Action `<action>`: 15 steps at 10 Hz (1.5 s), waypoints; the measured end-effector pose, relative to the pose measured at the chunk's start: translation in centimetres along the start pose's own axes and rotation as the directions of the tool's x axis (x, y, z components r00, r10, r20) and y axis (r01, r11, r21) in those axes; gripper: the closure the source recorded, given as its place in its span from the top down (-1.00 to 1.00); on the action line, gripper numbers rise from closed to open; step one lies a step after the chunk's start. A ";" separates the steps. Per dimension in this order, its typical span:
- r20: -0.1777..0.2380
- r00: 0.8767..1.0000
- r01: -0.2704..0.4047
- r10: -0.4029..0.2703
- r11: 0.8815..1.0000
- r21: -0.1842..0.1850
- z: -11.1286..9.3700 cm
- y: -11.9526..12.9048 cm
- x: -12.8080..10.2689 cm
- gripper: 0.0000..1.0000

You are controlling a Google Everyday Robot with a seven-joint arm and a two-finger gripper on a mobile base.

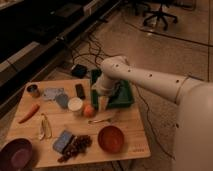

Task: Place apple in metal cup

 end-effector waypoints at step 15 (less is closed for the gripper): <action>-0.037 0.999 -0.018 0.013 0.989 -0.149 9.8 -1.8 -3.0 0.60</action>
